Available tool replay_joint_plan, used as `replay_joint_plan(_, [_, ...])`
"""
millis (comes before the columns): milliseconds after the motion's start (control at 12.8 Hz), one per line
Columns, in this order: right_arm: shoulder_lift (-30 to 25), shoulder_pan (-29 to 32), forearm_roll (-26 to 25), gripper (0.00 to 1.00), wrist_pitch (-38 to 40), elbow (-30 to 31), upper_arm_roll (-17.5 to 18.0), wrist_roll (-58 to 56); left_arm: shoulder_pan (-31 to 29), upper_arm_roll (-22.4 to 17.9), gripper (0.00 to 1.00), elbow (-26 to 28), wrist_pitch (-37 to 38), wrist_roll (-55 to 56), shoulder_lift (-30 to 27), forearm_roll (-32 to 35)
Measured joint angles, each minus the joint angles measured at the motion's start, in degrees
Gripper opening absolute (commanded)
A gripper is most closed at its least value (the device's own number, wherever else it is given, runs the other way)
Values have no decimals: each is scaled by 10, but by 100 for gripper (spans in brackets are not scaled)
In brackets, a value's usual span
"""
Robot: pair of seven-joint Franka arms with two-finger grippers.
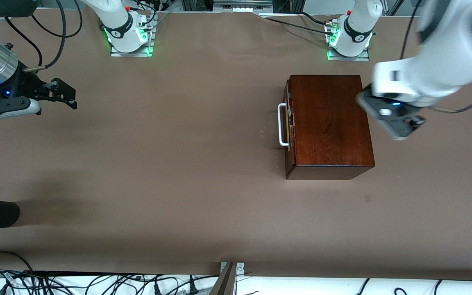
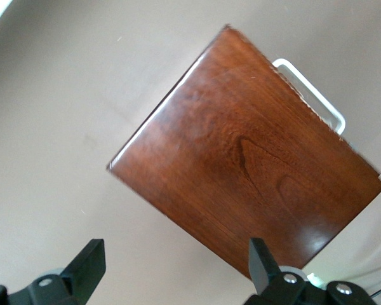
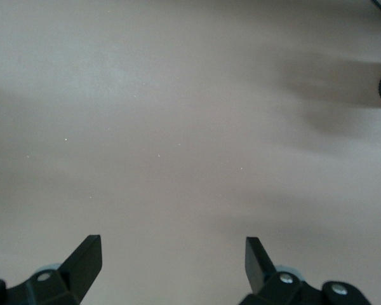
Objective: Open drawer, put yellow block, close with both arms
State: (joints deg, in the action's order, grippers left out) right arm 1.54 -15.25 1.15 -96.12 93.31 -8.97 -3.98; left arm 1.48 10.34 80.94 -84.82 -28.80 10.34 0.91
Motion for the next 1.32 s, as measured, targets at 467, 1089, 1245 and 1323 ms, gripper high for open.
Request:
replay_joint_plan(467, [0,0,0,100,0,0,-1,0,-1,-46,100,86,-47,314,-103,-24])
replay_joint_plan(1089, [1,0,0,100,0,0,-1,0,-1,-78,100,125,-52,374,-133,-32])
replay_joint_plan(1245, [1,0,0,100,0,0,-1,0,-1,-79,100,128,-52,367,-133,-31])
replay_joint_plan(1323, [1,0,0,100,0,0,-1,0,-1,-79,100,130,-52,351,-133,-31])
